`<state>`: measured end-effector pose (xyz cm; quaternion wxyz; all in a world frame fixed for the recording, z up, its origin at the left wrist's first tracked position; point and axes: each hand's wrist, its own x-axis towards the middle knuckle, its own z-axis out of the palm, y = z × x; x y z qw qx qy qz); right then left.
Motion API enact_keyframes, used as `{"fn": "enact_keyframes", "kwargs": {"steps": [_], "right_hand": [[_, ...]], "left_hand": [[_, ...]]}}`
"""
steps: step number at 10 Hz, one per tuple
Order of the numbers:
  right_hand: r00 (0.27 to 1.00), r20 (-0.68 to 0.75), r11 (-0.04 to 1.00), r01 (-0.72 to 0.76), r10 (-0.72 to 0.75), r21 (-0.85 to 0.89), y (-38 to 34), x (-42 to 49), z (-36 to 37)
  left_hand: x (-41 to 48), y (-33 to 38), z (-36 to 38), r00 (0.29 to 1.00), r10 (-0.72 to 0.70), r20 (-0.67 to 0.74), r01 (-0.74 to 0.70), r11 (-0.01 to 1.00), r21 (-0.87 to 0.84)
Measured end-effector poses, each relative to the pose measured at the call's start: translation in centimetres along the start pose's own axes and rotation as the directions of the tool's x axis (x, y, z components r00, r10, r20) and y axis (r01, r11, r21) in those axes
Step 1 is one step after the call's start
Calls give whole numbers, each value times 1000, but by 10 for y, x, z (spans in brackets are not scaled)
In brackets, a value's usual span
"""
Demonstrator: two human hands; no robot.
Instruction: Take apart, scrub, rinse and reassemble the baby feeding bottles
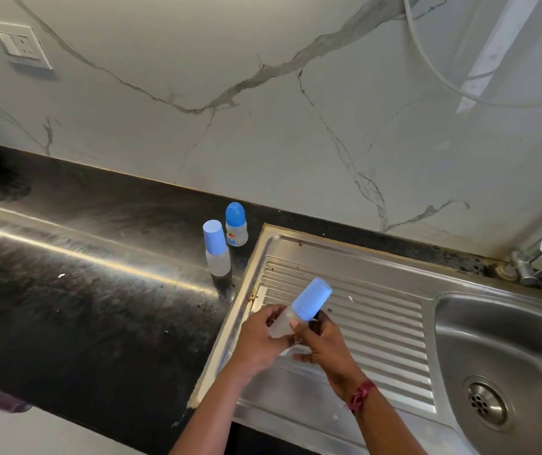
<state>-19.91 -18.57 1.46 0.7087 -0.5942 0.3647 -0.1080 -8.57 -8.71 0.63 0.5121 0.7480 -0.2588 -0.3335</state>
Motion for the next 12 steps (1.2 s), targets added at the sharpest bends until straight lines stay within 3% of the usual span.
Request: {"fn": "enact_keyframes", "kwargs": {"steps": [1, 2, 3, 4, 6, 9, 12], "right_hand": [[1000, 19, 999, 8, -7, -42, -1, 3, 11], [999, 20, 999, 33, -32, -26, -1, 9, 34], [997, 35, 992, 75, -72, -104, -1, 19, 57], [992, 62, 979, 118, -109, -167, -4, 29, 79], [969, 144, 925, 237, -202, -297, -16, 50, 126], [874, 345, 680, 484, -342, -550, -9, 78, 165], [892, 345, 752, 437, -292, -493, 8, 82, 171]], "left_hand": [[-4, -4, -18, 999, -35, 12, 36, 999, -17], [-5, -9, -60, 991, -126, -52, 104, 948, -301], [-7, -15, -104, 933, -222, -282, 60, 872, -487], [-10, -29, -132, 879, -251, -406, 23, 872, -488], [-12, -49, -168, 797, -299, -525, 2, 870, -493], [1, -55, -182, 724, -393, -567, -46, 793, -608], [-5, -54, -188, 683, -393, -616, -69, 804, -590]]}}
